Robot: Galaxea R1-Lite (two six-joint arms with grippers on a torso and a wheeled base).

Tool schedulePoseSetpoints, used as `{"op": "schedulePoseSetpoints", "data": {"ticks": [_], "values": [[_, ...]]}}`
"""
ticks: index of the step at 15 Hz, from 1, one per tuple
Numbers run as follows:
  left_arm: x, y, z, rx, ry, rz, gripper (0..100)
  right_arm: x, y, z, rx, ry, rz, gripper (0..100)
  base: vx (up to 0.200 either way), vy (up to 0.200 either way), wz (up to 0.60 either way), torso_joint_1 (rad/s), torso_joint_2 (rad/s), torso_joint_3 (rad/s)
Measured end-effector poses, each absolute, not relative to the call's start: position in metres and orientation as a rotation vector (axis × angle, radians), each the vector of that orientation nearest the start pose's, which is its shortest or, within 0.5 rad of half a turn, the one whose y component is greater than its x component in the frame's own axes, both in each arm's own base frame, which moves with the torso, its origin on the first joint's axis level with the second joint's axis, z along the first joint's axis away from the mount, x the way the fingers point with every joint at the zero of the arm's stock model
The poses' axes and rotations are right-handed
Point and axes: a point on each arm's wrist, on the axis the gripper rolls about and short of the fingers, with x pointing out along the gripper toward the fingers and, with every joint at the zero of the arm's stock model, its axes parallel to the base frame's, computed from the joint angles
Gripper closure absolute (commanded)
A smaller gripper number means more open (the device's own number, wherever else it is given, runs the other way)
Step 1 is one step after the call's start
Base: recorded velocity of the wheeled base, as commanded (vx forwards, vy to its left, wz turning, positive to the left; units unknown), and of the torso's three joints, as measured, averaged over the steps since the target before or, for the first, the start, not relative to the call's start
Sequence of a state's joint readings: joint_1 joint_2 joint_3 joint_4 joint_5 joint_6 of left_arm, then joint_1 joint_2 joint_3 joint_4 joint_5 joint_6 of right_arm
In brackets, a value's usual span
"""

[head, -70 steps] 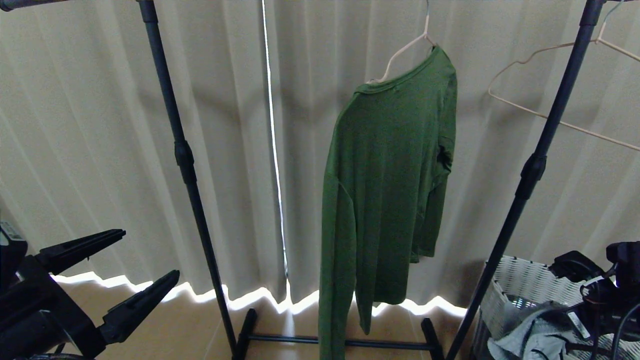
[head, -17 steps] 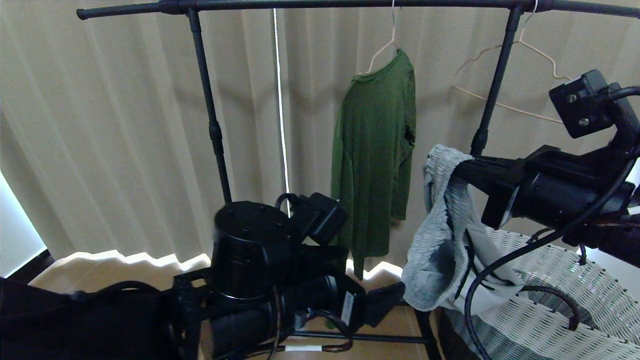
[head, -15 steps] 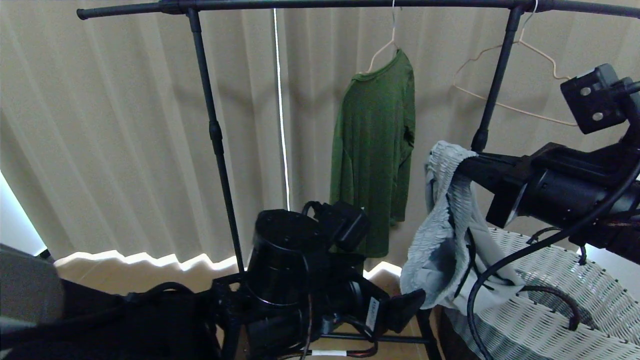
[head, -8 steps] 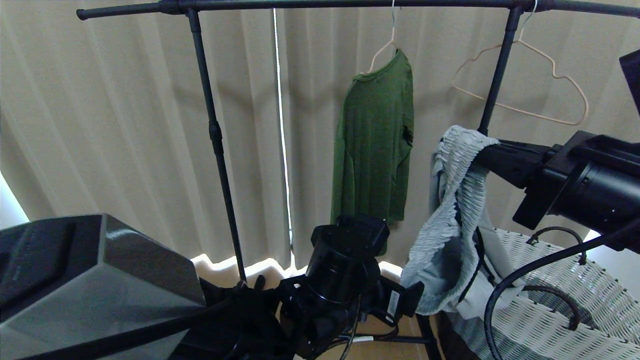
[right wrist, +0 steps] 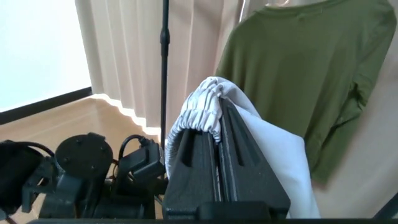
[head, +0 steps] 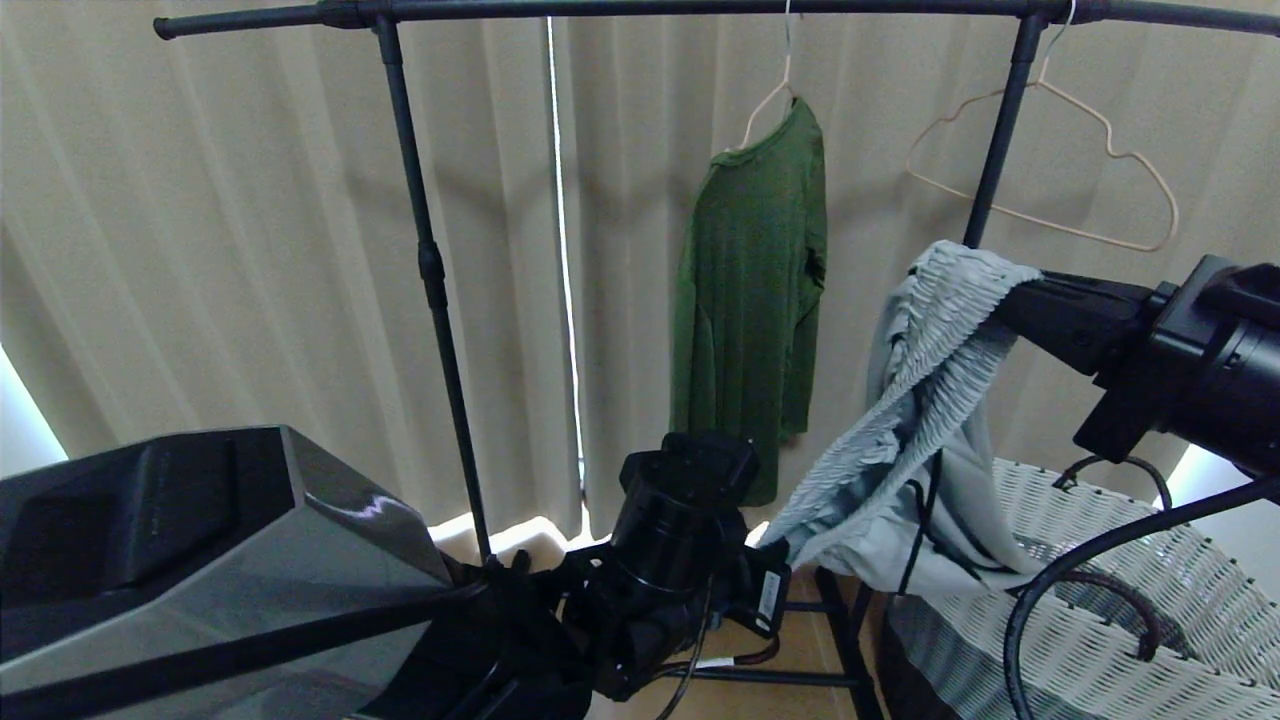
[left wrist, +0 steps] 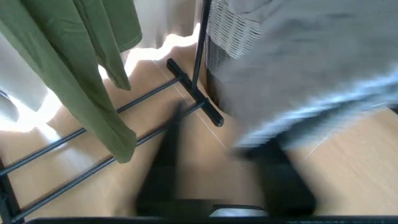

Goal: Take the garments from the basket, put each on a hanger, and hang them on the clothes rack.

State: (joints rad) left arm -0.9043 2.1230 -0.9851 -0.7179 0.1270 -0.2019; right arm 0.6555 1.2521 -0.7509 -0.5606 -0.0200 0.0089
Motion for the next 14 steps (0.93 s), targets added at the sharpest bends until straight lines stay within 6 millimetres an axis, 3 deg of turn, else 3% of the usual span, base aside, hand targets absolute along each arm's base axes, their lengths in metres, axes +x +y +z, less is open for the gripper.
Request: {"op": "schedulePoseSetpoints", "data": {"ticks": [4,7,10,14], "values": [[0.256,-0.285,0.091,0.093,0.332,-0.616,100,0.165,0.110,0.273,0.060,-0.043,0.570,100,0.000,0.000,0.00,0.000,0.00,0.000],[0.259,-0.252,0.116,0.105,0.241,-0.543,100,0.172,0.106,0.271,0.058,-0.036,0.530,100,0.000,0.000,0.00,0.000,0.00,0.000],[0.253,-0.217,0.166,0.079,0.182,-0.485,100,0.177,0.107,0.267,0.056,-0.020,0.524,100,0.000,0.000,0.00,0.000,0.00,0.000],[0.244,-0.181,0.260,0.020,0.066,-0.422,100,0.185,0.111,0.268,0.068,-0.062,0.524,100,0.000,0.000,0.00,0.000,0.00,0.000]]}}
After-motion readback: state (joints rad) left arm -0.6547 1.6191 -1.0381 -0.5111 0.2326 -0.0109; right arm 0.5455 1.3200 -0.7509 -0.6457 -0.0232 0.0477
